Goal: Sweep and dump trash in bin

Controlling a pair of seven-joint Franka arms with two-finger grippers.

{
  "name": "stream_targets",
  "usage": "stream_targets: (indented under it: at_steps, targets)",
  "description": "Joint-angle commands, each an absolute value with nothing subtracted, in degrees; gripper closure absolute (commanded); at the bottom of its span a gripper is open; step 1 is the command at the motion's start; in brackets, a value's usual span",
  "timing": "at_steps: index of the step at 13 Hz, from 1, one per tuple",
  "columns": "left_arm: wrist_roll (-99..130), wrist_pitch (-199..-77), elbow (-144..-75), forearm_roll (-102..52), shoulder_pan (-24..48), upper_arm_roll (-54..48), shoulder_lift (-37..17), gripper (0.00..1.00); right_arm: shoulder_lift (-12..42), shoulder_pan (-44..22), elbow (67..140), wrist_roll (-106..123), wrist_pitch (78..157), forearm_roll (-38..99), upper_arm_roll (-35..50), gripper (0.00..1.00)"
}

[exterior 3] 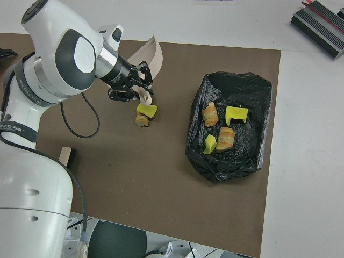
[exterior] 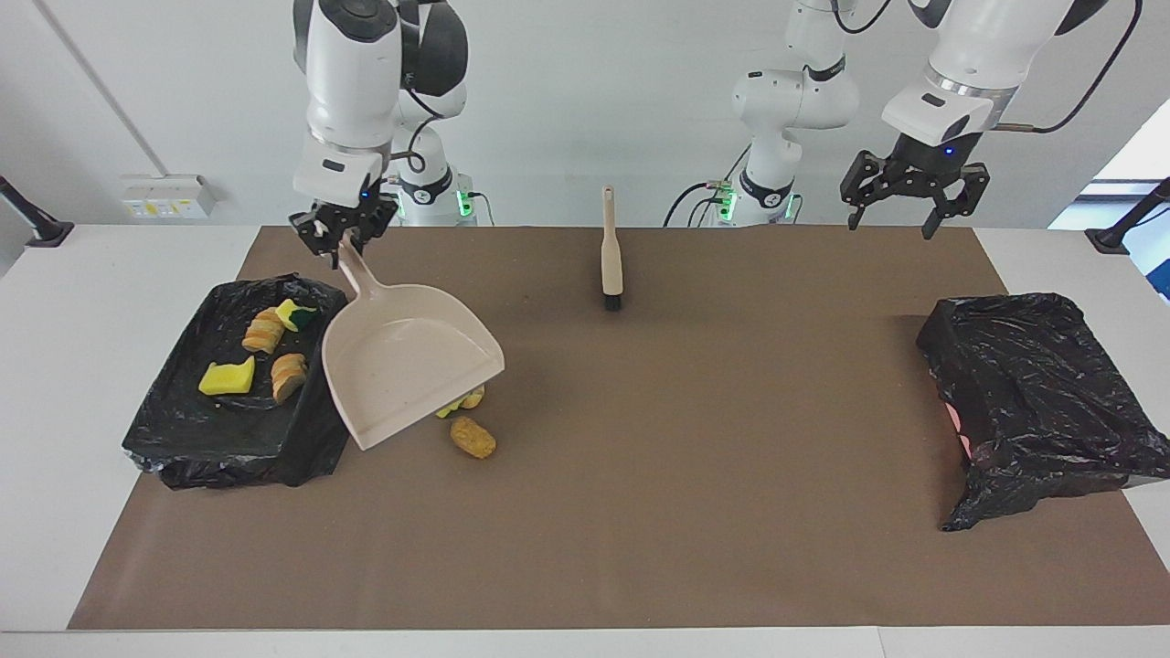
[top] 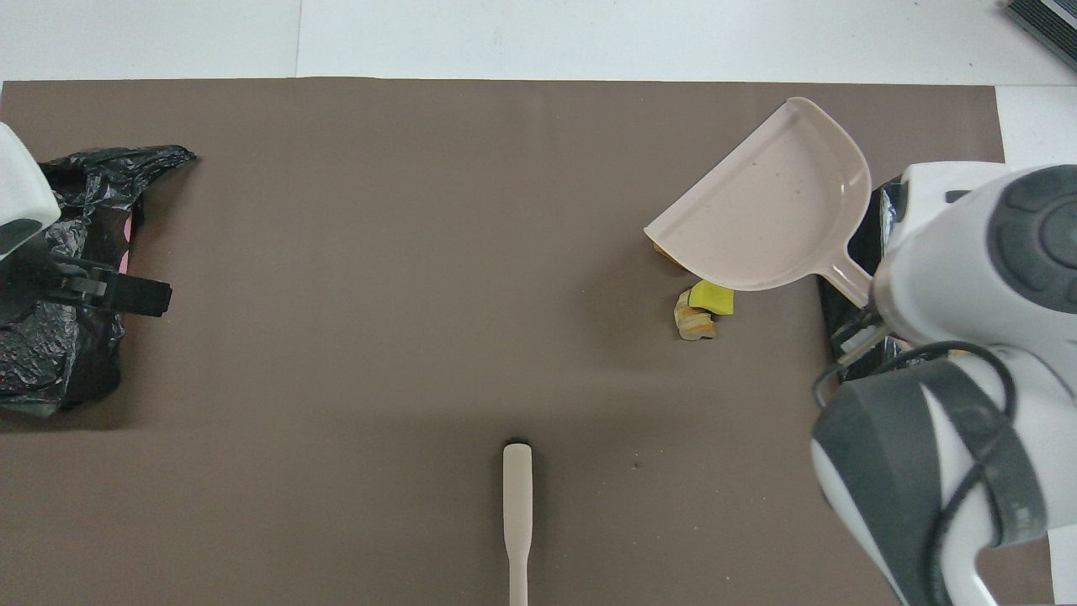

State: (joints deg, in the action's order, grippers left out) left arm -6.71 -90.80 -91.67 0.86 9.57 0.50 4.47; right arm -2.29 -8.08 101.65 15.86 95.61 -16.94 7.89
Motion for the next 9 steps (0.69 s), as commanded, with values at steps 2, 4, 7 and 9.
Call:
stream_targets:
  at_steps: [2,4,7,9]
  targets:
    - [-9.0,-87.4,-86.6,0.0,7.6,0.4,1.5,0.0,8.4,-14.6,92.1,-3.1,94.2,-10.5,7.6,1.0]
    - [-9.1,-85.4,-83.3,0.3,7.6,0.4,-0.3,0.0,13.2,-17.7,89.7,-15.3,96.8,-6.1,7.6,1.0]
    - [-9.5,-83.7,-80.2,0.4,6.5,0.4,-1.7,0.0,20.5,-21.3,83.1,-29.1,99.8,-1.8,7.7,1.0]
    - [-9.4,-83.9,-80.4,-0.3,6.4,0.5,-1.4,0.0,26.3,-24.4,77.9,-35.8,101.7,-1.4,7.7,1.0]
